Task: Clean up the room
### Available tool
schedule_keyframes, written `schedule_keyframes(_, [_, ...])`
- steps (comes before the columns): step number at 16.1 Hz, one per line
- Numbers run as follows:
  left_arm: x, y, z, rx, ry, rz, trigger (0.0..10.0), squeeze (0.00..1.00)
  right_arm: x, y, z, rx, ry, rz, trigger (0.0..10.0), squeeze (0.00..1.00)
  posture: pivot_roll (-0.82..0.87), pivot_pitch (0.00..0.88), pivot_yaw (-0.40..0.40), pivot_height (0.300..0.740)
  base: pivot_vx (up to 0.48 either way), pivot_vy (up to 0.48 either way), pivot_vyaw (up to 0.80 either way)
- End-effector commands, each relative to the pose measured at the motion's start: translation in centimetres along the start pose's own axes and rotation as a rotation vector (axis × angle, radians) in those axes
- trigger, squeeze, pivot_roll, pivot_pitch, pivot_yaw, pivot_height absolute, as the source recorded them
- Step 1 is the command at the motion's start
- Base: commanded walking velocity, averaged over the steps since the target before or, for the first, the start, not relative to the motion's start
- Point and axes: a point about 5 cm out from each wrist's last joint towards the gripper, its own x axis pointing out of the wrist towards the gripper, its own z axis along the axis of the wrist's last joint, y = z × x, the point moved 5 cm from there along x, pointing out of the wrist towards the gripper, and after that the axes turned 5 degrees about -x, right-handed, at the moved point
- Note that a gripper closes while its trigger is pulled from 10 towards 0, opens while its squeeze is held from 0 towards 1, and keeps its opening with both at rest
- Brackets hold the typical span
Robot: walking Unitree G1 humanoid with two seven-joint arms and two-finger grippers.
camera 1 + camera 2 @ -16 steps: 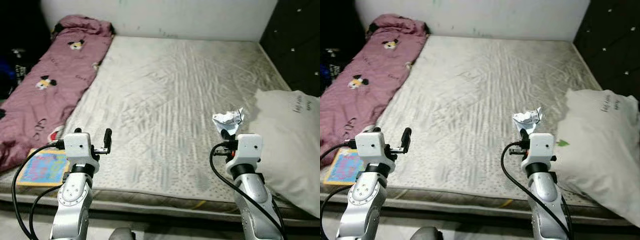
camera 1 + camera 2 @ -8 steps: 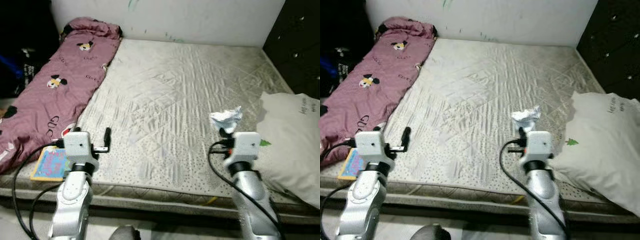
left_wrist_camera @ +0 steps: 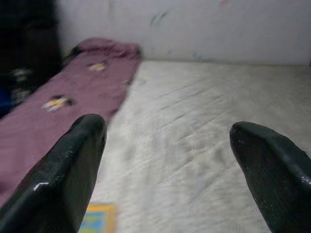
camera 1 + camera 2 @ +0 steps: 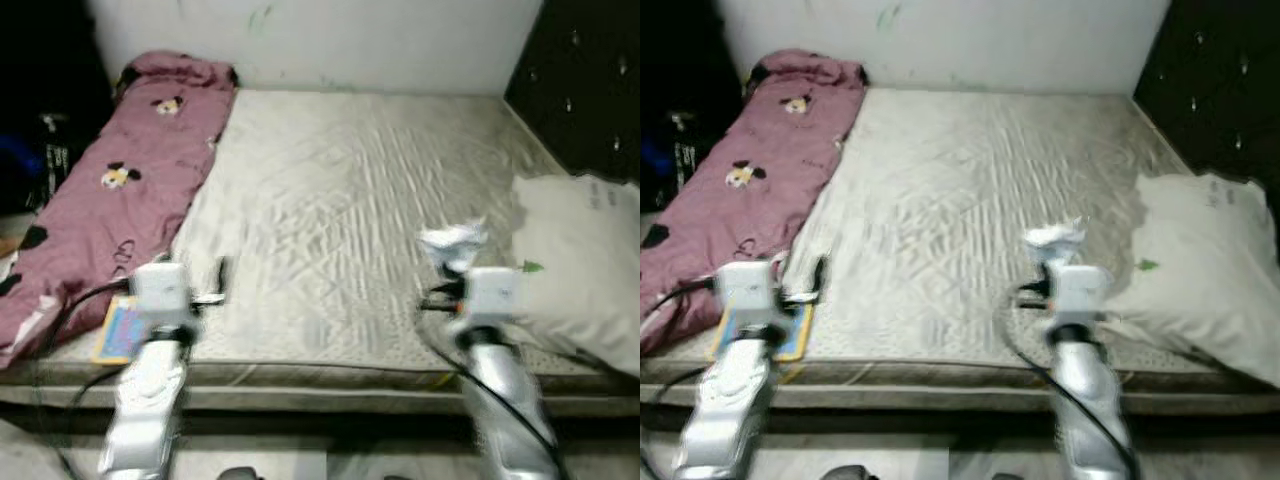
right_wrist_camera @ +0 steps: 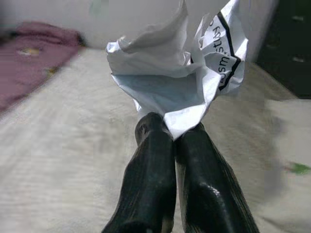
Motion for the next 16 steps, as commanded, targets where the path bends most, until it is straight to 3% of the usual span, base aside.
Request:
schedule_keyframes(1, [0.23, -0.98, 0.73, -0.001, -0.035, -0.032, 10.0, 0.00, -0.02, -1.03, -0.06, -0.018, 0.006, -0.022, 10.0, 0.00, 0.04, 0.000, -0.001, 0.740, 0.000, 0.000, 0.00])
schedule_keyframes(4, [0.24, -1.63, 1.13, 0.015, -0.054, -0.059, 10.0, 0.00, -0.02, -1.01, -0.10, -0.018, 0.008, -0.019, 10.0, 0.00, 0.04, 0.000, -0.003, 0.740, 0.000, 0.000, 0.00])
schedule_keyframes(9, [0.31, -1.16, 0.58, -0.028, -0.028, -0.045, 10.0, 0.00, -0.01, -0.92, -0.31, -0.014, 0.020, -0.018, 10.0, 0.00, 0.04, 0.000, -0.002, 0.740, 0.000, 0.000, 0.00])
schedule_keyframes(13, [0.33, -1.24, 0.48, -0.036, -0.021, -0.051, 10.0, 0.00, 0.01, -0.90, -0.39, -0.014, 0.024, -0.016, 10.0, 0.00, 0.04, 0.000, -0.001, 0.740, 0.000, 0.435, -0.70])
schedule_keyframes(16, [0.35, -1.34, 0.45, -0.036, -0.018, -0.056, 10.0, 0.00, 0.01, -0.91, -0.45, -0.014, 0.028, -0.017, 10.0, 0.00, 0.04, 0.000, -0.002, 0.740, 0.000, 0.480, 0.00])
